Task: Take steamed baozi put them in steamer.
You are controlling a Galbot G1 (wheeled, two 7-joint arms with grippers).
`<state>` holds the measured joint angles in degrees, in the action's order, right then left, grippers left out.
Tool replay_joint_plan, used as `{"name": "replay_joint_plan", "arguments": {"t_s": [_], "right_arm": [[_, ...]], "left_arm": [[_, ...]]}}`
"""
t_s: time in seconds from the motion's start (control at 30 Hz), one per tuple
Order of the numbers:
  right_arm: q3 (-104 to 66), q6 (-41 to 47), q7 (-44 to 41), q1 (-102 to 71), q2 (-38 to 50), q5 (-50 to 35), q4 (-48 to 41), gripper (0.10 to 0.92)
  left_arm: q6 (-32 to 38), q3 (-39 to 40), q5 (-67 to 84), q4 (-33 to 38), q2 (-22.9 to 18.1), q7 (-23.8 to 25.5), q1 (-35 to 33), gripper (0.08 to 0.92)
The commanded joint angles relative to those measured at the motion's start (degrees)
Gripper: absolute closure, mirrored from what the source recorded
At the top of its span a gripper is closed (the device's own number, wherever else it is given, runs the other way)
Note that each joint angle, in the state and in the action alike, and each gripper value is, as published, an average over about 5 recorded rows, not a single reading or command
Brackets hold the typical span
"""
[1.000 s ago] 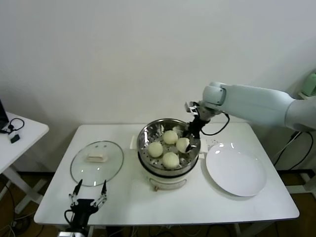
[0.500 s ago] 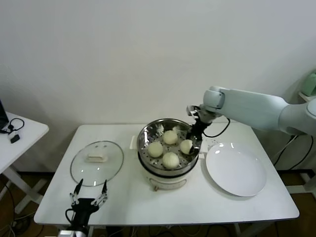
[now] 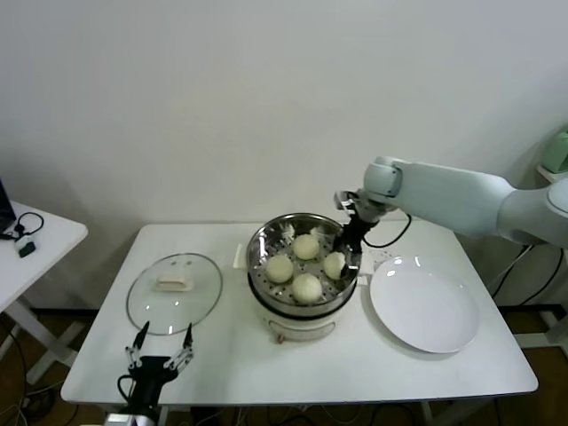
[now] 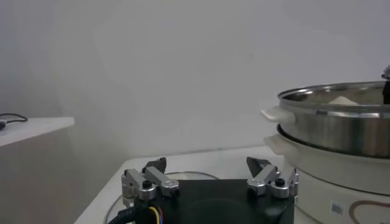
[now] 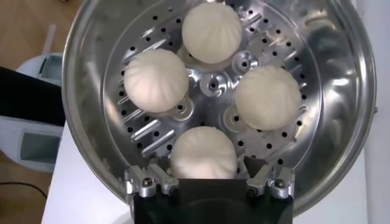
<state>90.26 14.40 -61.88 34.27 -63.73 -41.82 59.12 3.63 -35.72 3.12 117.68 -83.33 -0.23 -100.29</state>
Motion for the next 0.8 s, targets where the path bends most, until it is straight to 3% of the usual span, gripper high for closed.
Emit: {"name": "replay_joint_plan", "arguments": {"t_s": [0.03, 0.37, 0.53, 0.8], "right_arm": [[-0.1, -0.3, -1.5, 2.2, 0.0, -2.3, 0.3, 0.203], [-1.9, -1.1, 0.1, 7.0, 4.7, -5.6, 3.8, 0.203], [-6.5, -0.9, 5.2, 5.7, 12.2, -7.0, 10.3, 0.203], [-14.6, -2.0, 11.3, -1.1, 27.6, -2.1, 20.4, 0.203]], "left_arm": [[-0.1, 0.0, 0.0, 0.2, 0.1, 0.0, -0.1, 0.177], [-0.2, 0.1, 0.1, 0.4, 0.4, 0.0, 0.3, 0.177], [-0.1, 0.0, 0.2, 0.2, 0.5, 0.0, 0.5, 0.177], [-0.5, 0.6, -0.5, 0.1, 0.1, -0.2, 2.1, 0.177]]}}
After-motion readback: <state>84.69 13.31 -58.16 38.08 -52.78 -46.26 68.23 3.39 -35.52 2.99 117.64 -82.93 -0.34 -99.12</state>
